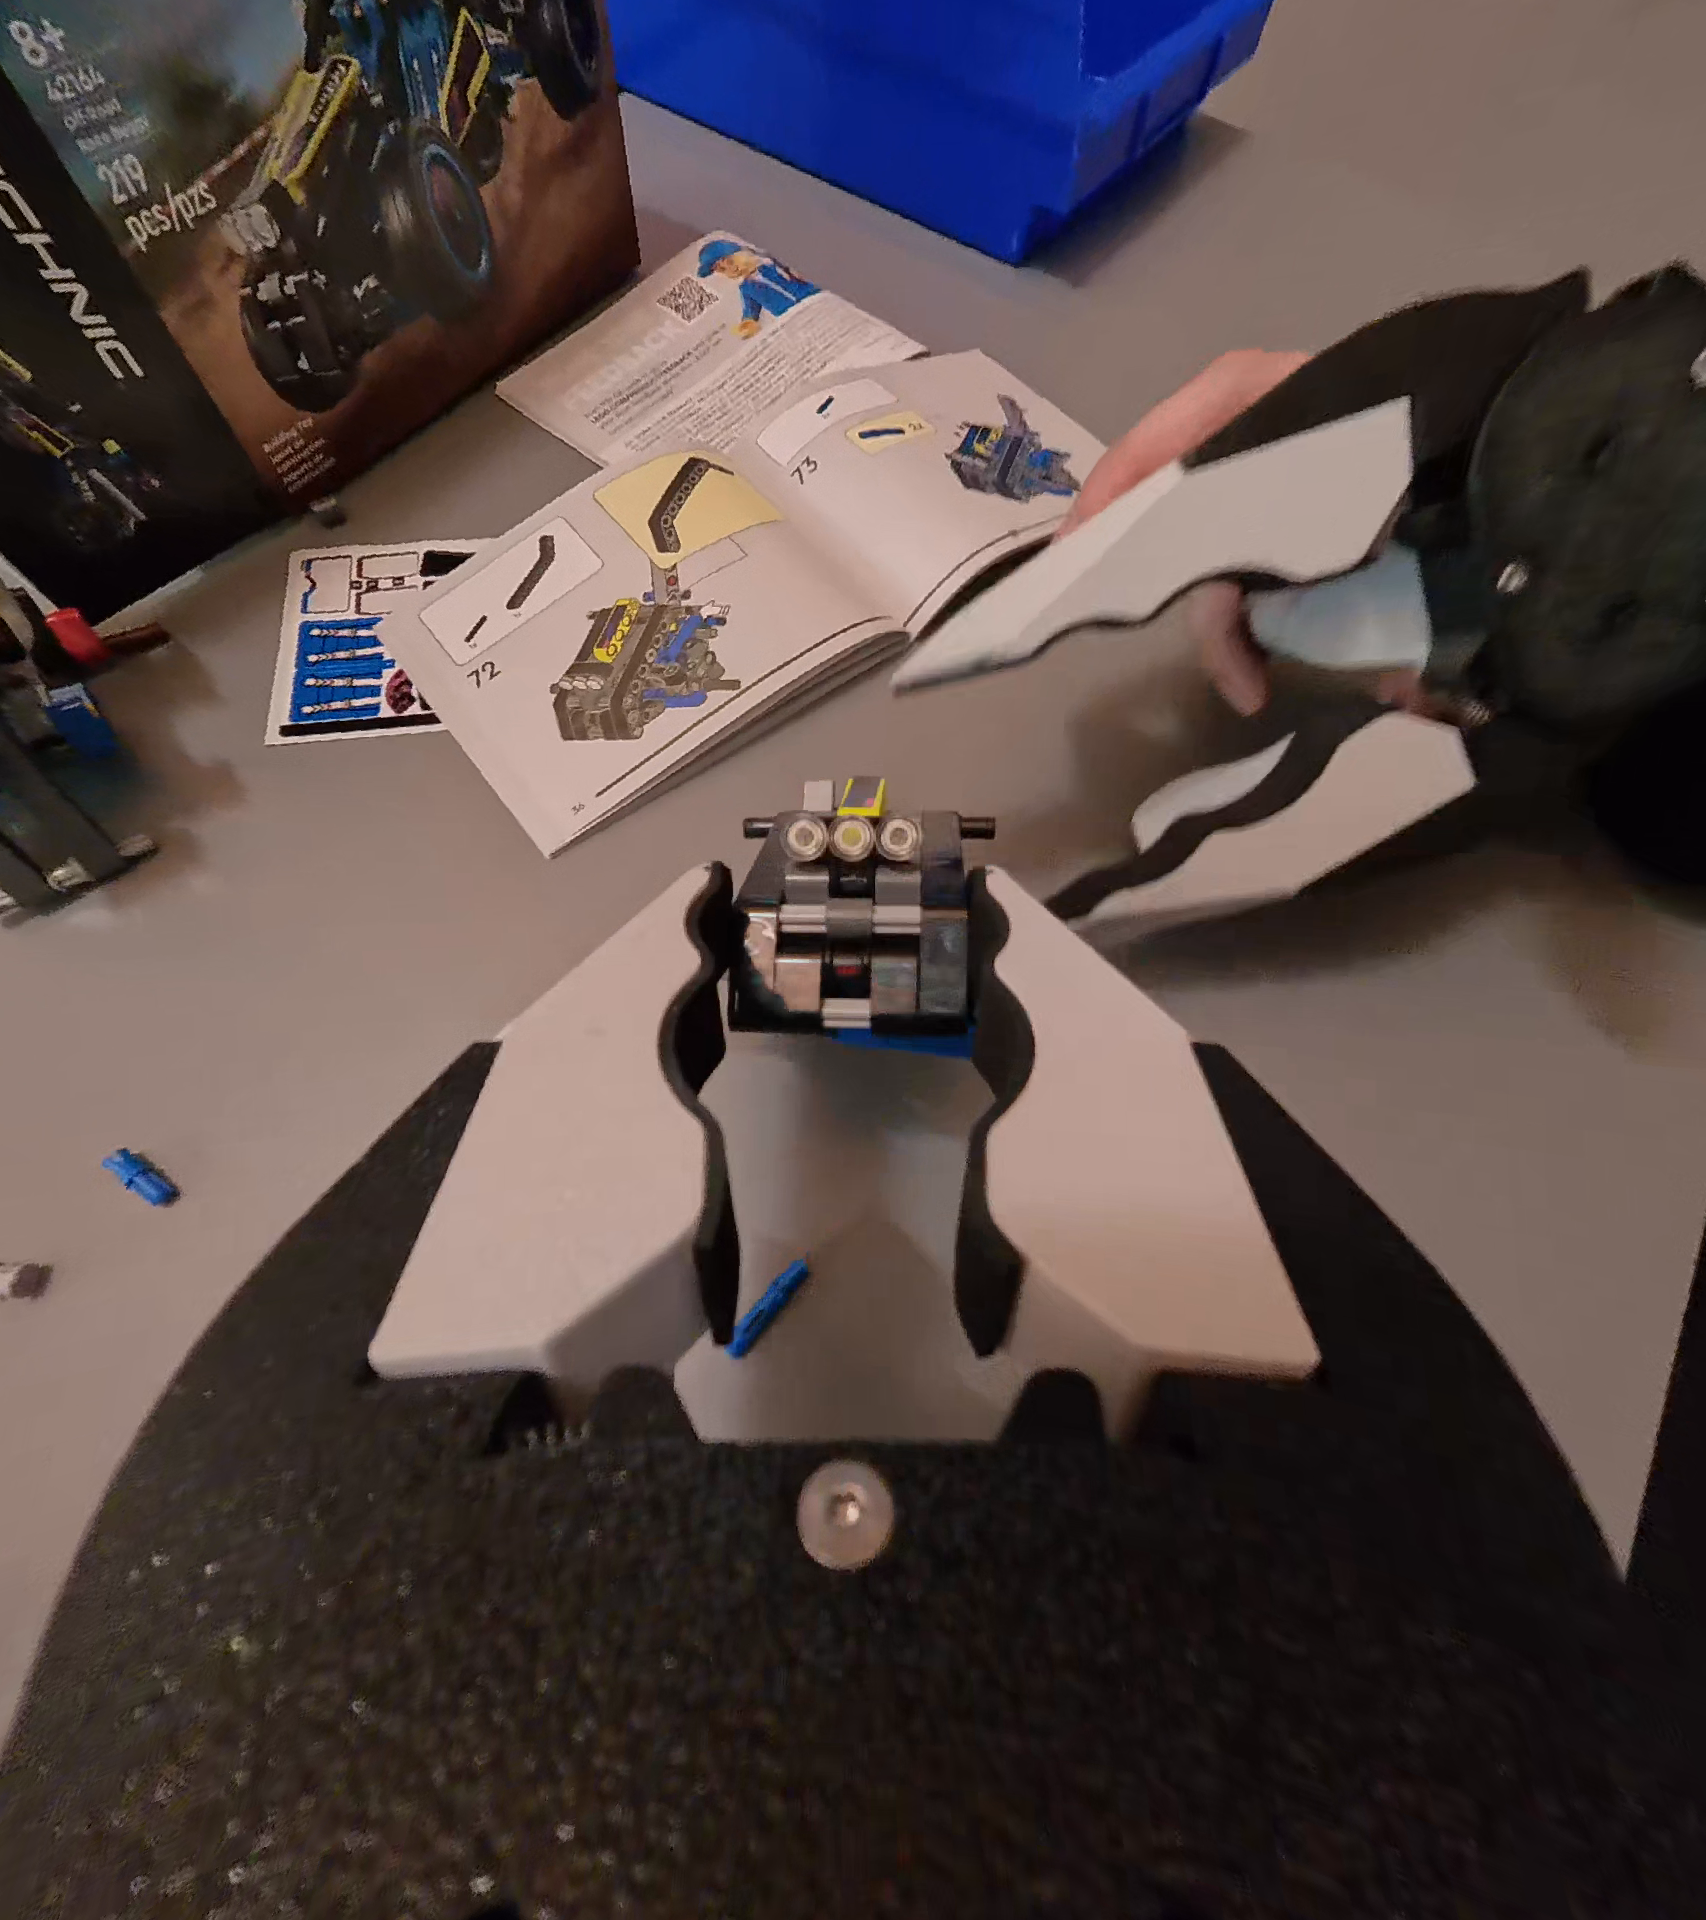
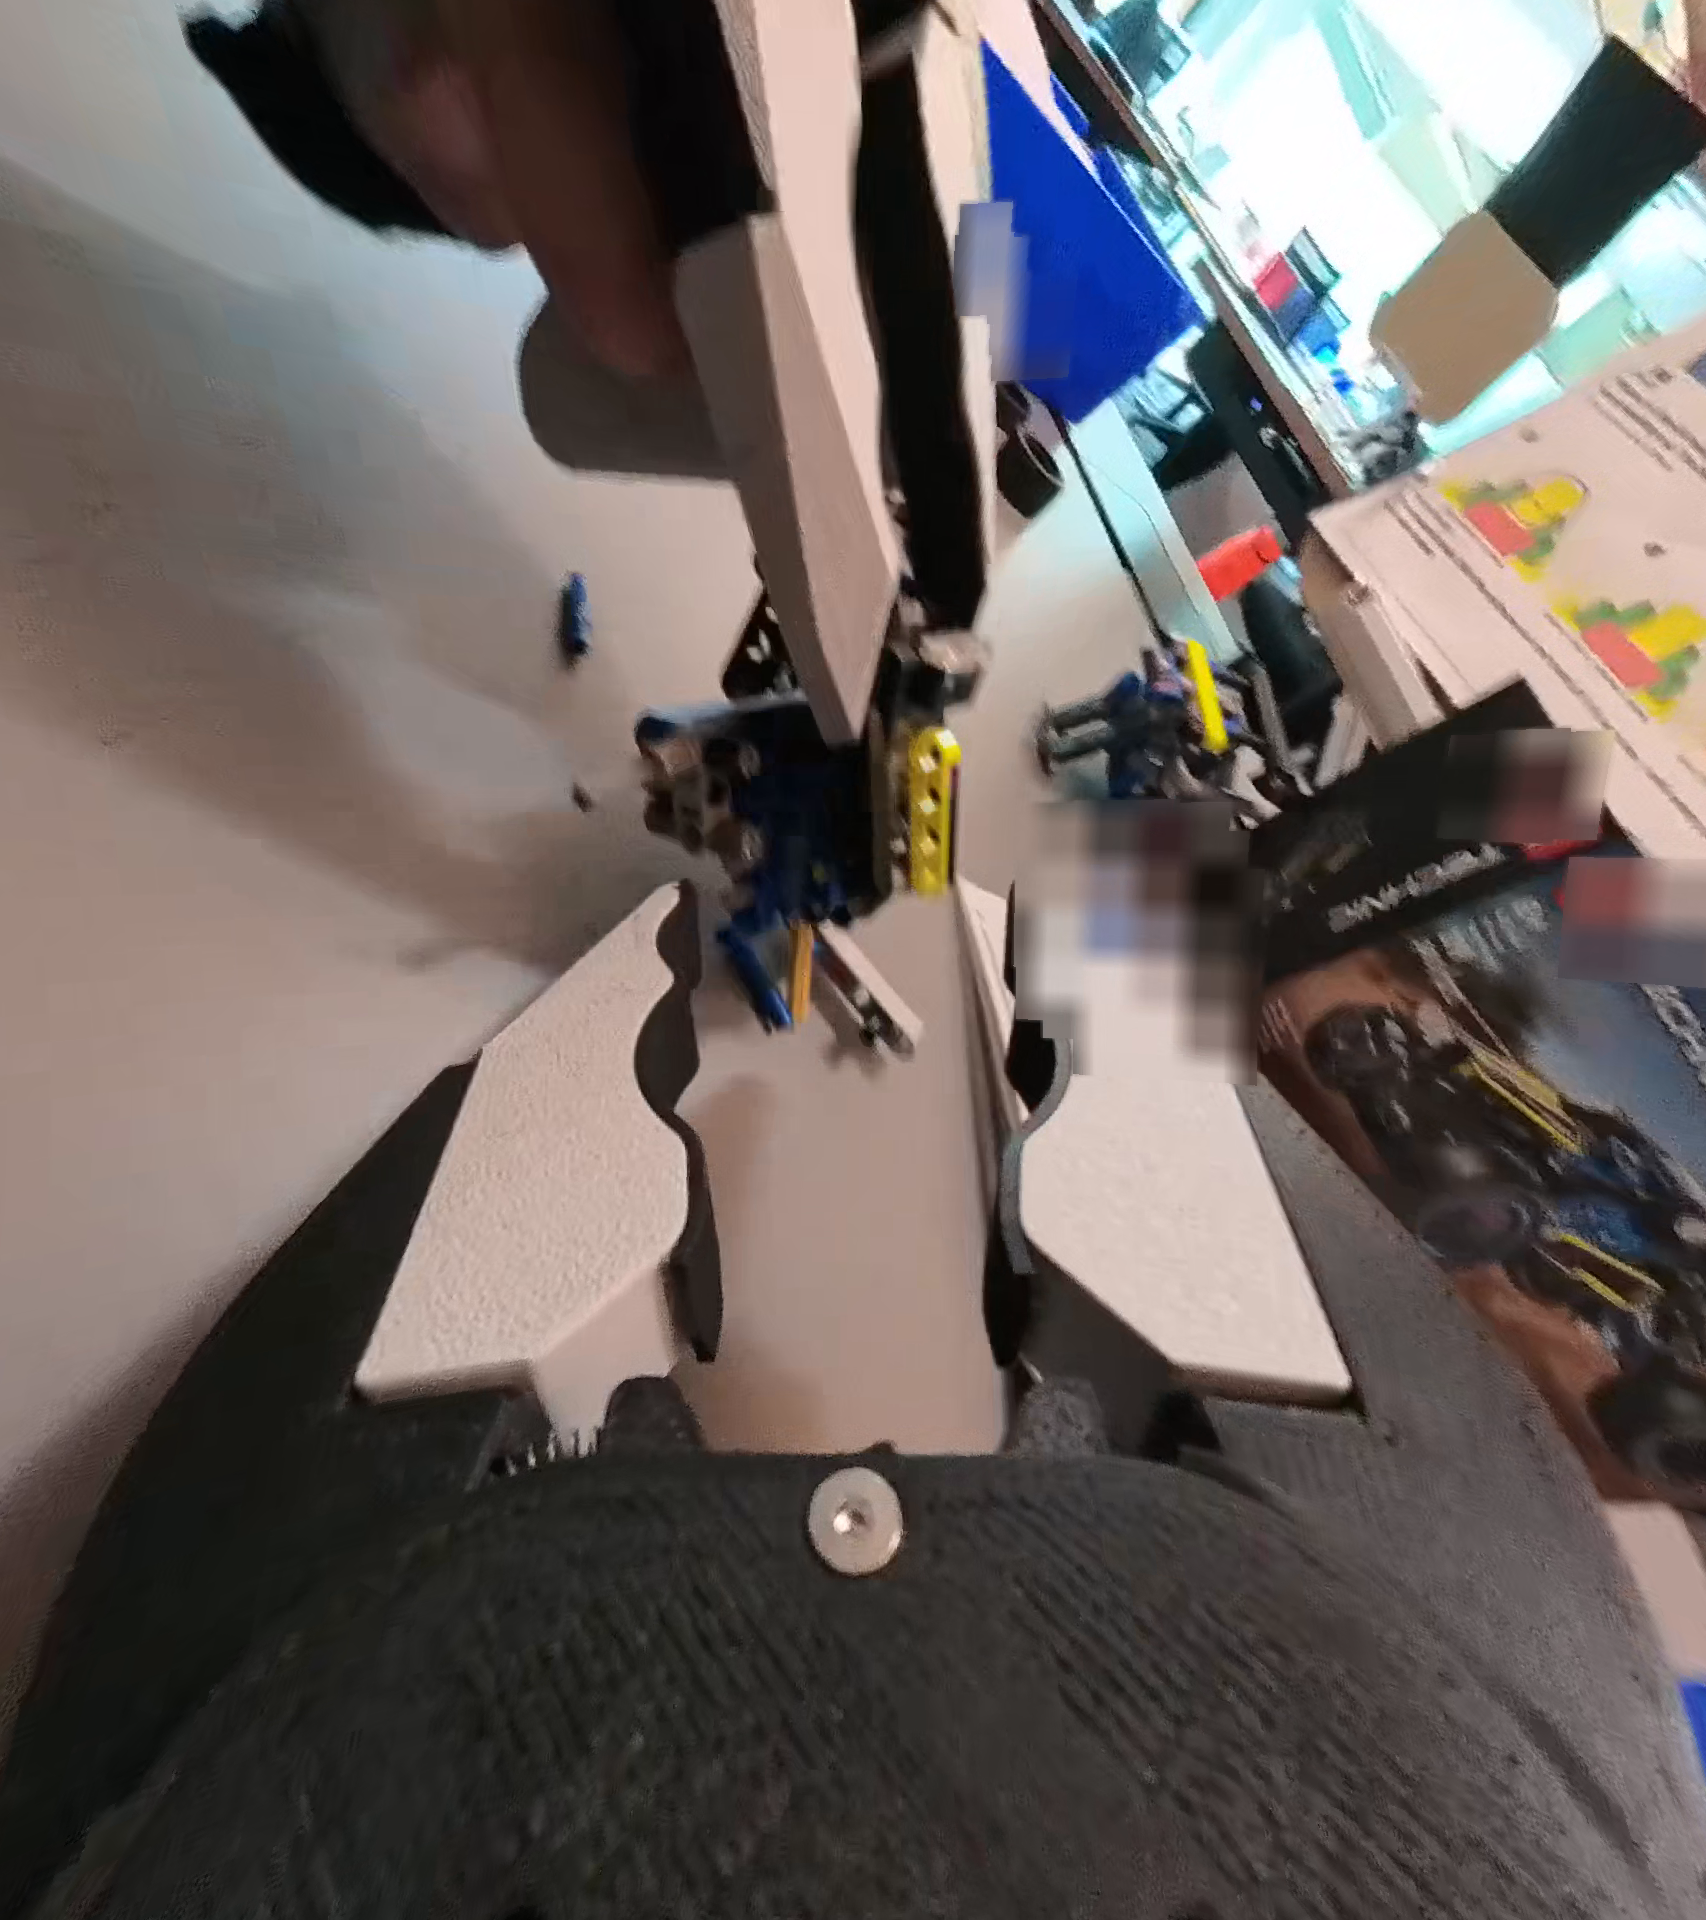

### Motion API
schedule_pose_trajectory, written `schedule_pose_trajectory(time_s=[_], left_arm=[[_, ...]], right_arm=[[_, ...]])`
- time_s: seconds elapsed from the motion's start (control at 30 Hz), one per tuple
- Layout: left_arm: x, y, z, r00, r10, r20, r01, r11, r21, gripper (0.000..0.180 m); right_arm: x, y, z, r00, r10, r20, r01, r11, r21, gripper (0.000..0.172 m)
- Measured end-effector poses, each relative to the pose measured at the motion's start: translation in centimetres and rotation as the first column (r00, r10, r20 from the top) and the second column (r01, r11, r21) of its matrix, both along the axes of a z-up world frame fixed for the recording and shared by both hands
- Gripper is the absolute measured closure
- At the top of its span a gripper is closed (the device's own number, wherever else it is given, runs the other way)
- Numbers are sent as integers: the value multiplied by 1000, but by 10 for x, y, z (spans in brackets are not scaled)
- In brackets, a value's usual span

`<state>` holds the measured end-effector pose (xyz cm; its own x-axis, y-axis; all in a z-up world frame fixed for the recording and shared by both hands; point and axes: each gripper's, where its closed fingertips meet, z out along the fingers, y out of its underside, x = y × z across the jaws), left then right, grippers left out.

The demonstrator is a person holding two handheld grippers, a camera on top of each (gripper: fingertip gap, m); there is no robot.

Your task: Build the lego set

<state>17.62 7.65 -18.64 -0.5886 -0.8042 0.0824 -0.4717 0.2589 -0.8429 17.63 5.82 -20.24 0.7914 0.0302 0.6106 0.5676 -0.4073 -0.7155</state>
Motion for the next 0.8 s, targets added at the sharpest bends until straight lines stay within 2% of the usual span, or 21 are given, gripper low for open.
schedule_pose_trajectory(time_s=[0.13, 0.27, 0.33, 0.43, 0.57, 0.7, 0.73, 0.8], left_arm=[[-1, -5, 0, 1000, 4, 16, -4, 1000, 17, 139], [-8, -10, 1, 998, -54, 20, 54, 998, 12, 139], [-10, -14, 0, 997, -66, 31, 66, 998, 16, 139], [-11, -18, -3, 996, -77, 37, 76, 996, 40, 139], [-12, -21, -5, 996, -89, 18, 88, 995, 51, 139], [-8, -17, -9, 997, -44, -65, 41, 998, -52, 139], [-7, -16, -10, 995, -39, -88, 31, 995, -90, 139], [-3, -12, -6, 995, -42, -88, 26, 985, -171, 139]], right_arm=[[-6, 7, -5, 995, 63, -80, -65, 998, -15, 119], [1, -5, 5, 986, 75, -150, -65, 996, 66, 139], [0, -7, 5, 988, 76, -134, -68, 996, 65, 133], [-3, -6, -4, 992, 85, -94, -84, 996, 7, 143], [-2, -11, -3, 991, 102, -88, -100, 995, 26, 140], [3, -12, -1, 997, 68, 27, -68, 998, 14, 135], [4, -13, -1, 997, 69, 27, -69, 998, 14, 133], [5, -20, -1, 995, 85, -59, -83, 996, 22, 129]])
